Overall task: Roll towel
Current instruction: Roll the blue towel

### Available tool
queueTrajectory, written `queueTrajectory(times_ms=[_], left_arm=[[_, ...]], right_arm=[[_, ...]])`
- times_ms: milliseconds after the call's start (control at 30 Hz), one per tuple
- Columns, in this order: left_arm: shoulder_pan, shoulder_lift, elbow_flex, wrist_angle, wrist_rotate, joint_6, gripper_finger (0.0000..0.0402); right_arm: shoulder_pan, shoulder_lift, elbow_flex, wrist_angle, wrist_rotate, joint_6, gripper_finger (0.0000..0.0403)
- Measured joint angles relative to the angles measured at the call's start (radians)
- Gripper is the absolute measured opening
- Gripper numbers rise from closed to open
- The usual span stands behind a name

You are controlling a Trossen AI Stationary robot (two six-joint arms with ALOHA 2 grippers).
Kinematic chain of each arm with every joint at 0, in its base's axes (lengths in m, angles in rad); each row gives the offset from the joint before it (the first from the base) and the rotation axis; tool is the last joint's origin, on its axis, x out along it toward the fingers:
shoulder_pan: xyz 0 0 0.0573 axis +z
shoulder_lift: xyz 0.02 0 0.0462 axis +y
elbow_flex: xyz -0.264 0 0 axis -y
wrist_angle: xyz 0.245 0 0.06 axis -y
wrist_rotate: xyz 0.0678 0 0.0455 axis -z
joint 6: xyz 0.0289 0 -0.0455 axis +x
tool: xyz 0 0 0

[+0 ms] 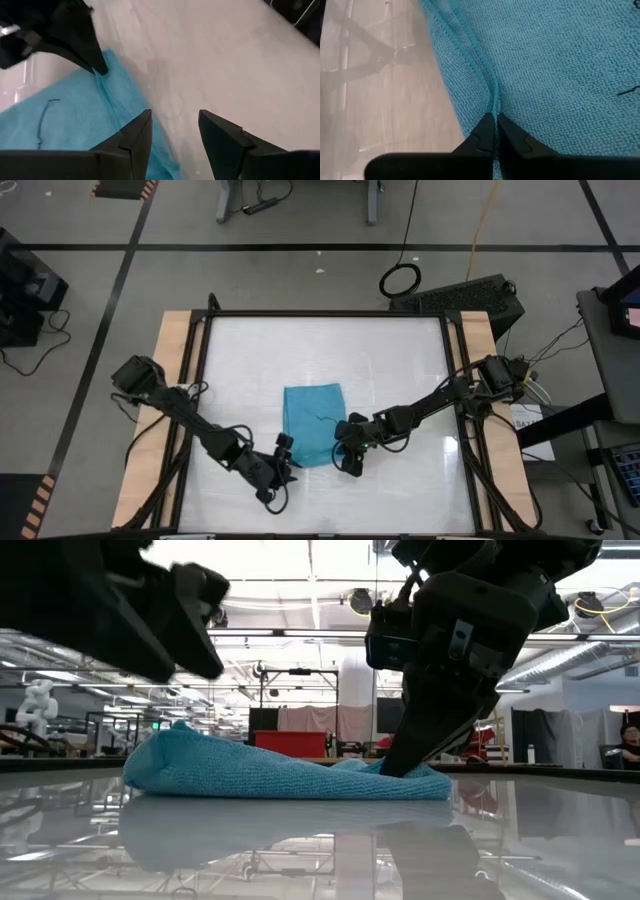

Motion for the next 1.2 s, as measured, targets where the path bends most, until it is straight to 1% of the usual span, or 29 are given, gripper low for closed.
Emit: queueTrajectory(times_ms=[133,233,367,533,833,1100,1200], left_arm=[[0.016,0.045,0.000,0.020,0.058,0.072,0.0169],[0.027,0.069,0.000,0.020,0.063,0.120,0.0169],[0.054,0.090,0.000,0.008,0.060,0.128,0.0169],[0.084,0.092,0.000,-0.039,0.049,0.122,0.0169],[0.111,0.092,-0.001,-0.092,0.155,0.093,0.0169],[0.120,0.141,0.002,-0.083,0.155,0.021,0.0168],[0.124,0.157,0.002,-0.078,0.155,0.009,0.0159]], right_arm=[[0.000,0.000,0.000,0.000,0.000,0.000,0.0000],[0.000,0.000,0.000,0.000,0.001,0.000,0.0000],[0.000,0.000,0.000,0.001,0.001,0.000,0.0000],[0.000,0.000,0.000,0.001,0.002,-0.001,0.0000],[-0.001,0.000,0.000,0.001,0.006,-0.002,0.0000],[-0.002,0.000,0.000,0.001,0.008,-0.004,0.0000],[-0.002,0.000,0.000,0.001,0.003,-0.015,0.0000]])
